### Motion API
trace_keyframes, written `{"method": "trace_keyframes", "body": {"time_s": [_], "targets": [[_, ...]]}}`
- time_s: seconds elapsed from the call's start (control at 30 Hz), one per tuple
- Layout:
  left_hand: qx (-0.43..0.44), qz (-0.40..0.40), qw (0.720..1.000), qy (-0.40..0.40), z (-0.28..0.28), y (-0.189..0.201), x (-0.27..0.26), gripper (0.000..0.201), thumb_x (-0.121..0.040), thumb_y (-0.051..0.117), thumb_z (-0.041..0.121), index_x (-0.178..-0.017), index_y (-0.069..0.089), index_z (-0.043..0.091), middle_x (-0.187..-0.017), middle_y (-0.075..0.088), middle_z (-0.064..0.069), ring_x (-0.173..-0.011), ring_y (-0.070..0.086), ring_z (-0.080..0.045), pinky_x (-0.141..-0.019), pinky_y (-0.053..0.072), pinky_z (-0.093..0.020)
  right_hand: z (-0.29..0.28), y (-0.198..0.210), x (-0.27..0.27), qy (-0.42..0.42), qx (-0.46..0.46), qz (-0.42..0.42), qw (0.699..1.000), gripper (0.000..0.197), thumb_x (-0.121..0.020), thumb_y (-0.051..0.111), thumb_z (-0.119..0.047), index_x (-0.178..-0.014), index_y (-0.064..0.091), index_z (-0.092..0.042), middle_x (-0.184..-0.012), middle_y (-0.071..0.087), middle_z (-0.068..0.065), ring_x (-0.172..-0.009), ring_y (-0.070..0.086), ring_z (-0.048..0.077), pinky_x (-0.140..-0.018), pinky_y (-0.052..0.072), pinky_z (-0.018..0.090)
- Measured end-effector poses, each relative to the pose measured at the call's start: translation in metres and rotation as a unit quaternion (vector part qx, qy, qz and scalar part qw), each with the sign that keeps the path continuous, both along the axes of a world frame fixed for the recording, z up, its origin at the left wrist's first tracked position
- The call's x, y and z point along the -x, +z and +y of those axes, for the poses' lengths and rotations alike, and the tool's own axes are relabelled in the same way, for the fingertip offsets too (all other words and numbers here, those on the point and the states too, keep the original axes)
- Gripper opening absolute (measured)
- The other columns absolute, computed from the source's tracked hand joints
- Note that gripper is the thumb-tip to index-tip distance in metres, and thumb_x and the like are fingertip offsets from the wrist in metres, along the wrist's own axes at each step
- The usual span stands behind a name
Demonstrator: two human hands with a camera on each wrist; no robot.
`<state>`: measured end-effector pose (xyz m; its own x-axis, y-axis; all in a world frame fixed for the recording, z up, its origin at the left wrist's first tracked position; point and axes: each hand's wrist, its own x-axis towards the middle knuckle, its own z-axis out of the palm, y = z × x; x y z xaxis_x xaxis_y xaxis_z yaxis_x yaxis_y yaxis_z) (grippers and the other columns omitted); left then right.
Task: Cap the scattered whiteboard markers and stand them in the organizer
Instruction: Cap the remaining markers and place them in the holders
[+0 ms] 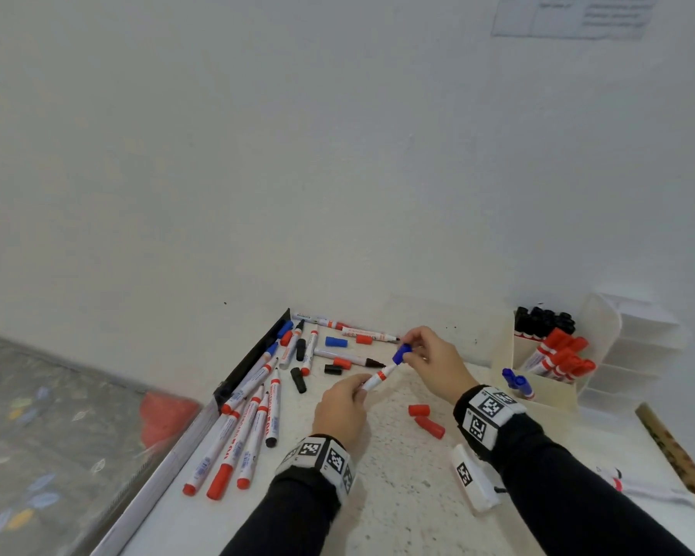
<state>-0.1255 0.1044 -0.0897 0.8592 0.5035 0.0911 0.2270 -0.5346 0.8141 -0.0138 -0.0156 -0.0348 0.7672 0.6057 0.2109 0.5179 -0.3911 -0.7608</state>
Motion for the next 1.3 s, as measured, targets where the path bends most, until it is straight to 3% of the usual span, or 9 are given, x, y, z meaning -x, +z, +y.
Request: {"method": "trace_keyframes", "body": {"time_s": [0.2, 0.33, 0.43, 0.67, 0.87, 1.03, 1.1, 1.2, 1.3], "targets": [[0.004, -0.018, 0.999, -0.033, -0.004, 0.002, 0.002, 0.032, -0.097, 0.042, 0.012, -0.125, 0.056, 0.018, -0.112, 0.063, -0.001, -0.089, 0.051, -0.008, -0.08, 0.037, -0.018, -0.013, -0.007, 0.014, 0.018, 0.031, 0.028, 0.999, 0.028, -0.087, 0.049, 0.002, -0.088, 0.056, -0.025, -0.096, 0.06, -0.001, -0.086, 0.065, 0.018, -0.087, 0.053, 0.036], [0.063, -0.047, 0.995, -0.064, -0.008, 0.006, 0.005, 0.023, -0.094, 0.05, 0.02, -0.115, 0.059, 0.02, -0.096, 0.059, 0.005, -0.076, 0.049, -0.007, -0.065, 0.038, -0.013, -0.017, -0.004, 0.021, 0.002, 0.037, 0.051, 0.998, 0.016, -0.094, 0.047, -0.02, -0.08, 0.053, -0.023, -0.076, 0.055, -0.002, -0.062, 0.054, 0.011, -0.065, 0.049, 0.024], [0.089, -0.061, 0.991, -0.085, -0.01, 0.006, 0.005, 0.014, -0.082, 0.068, 0.023, -0.093, 0.06, 0.028, -0.084, 0.057, 0.008, -0.069, 0.052, -0.007, -0.062, 0.042, -0.016, -0.02, -0.001, 0.027, -0.029, 0.101, 0.013, 0.994, 0.041, -0.096, 0.038, -0.039, -0.061, 0.043, -0.019, -0.057, 0.039, -0.003, -0.051, 0.035, 0.01, -0.052, 0.029, 0.022], [0.184, 0.008, 0.968, -0.172, -0.009, 0.01, 0.009, 0.016, -0.093, 0.054, 0.025, -0.086, 0.066, 0.016, -0.061, 0.049, 0.002, -0.037, 0.038, -0.003, -0.041, 0.034, -0.016, -0.024, -0.002, 0.039, -0.028, 0.13, 0.036, 0.99, 0.043, -0.099, 0.029, -0.039, -0.061, 0.036, -0.02, -0.059, 0.034, -0.004, -0.055, 0.032, 0.01, -0.053, 0.027, 0.022], [0.374, 0.044, 0.908, -0.184, -0.013, 0.017, 0.013, 0.026, -0.095, 0.049, 0.027, -0.085, 0.064, 0.008, -0.051, 0.048, 0.005, -0.031, 0.025, -0.006, -0.035, 0.018, -0.012, -0.035, -0.001, 0.041, 0.036, 0.096, 0.025, 0.994, 0.035, -0.099, 0.03, -0.036, -0.068, 0.04, -0.026, -0.064, 0.038, -0.006, -0.06, 0.036, 0.008, -0.059, 0.031, 0.022], [0.373, 0.047, 0.906, -0.192, -0.016, 0.02, 0.012, 0.028, -0.094, 0.049, 0.029, -0.084, 0.063, 0.007, -0.053, 0.05, 0.003, -0.03, 0.03, -0.006, -0.034, 0.022, -0.013, -0.042, 0.007, 0.039, 0.072, 0.13, 0.01, 0.989, 0.031, -0.099, 0.033, -0.036, -0.07, 0.04, -0.028, -0.065, 0.04, -0.006, -0.06, 0.037, 0.008, -0.059, 0.031, 0.022], [0.336, 0.043, 0.922, -0.187, -0.019, 0.024, 0.012, 0.028, -0.091, 0.051, 0.031, -0.088, 0.066, 0.008, -0.064, 0.058, 0.0, -0.039, 0.047, -0.009, -0.04, 0.035, -0.018, -0.046, 0.01, 0.037, 0.07, 0.135, 0.007, 0.988, 0.029, -0.098, 0.036, -0.038, -0.072, 0.044, -0.026, -0.066, 0.044, -0.004, -0.06, 0.04, 0.011, -0.06, 0.033, 0.024], [0.256, 0.012, 0.961, -0.107, -0.018, 0.024, 0.011, 0.032, -0.095, 0.044, 0.035, -0.104, 0.066, 0.013, -0.099, 0.067, -0.003, -0.082, 0.059, -0.012, -0.071, 0.045, -0.022, -0.053, 0.017, 0.034, 0.047, 0.11, 0.015, 0.993, 0.025, -0.097, 0.038, -0.037, -0.088, 0.052, -0.018, -0.075, 0.053, -0.002, -0.06, 0.047, 0.011, -0.06, 0.039, 0.022], [-0.005, 0.031, 0.995, 0.099, -0.003, 0.015, 0.013, 0.026, -0.094, 0.046, 0.023, -0.117, 0.058, 0.023, -0.128, 0.055, -0.003, -0.112, 0.049, -0.016, -0.1, 0.039, -0.036, -0.063, 0.028, 0.031, -0.017, 0.035, 0.006, 0.999, 0.023, -0.097, 0.039, -0.033, -0.094, 0.053, -0.015, -0.076, 0.056, -0.003, -0.058, 0.048, 0.01, -0.054, 0.04, 0.015]]}}
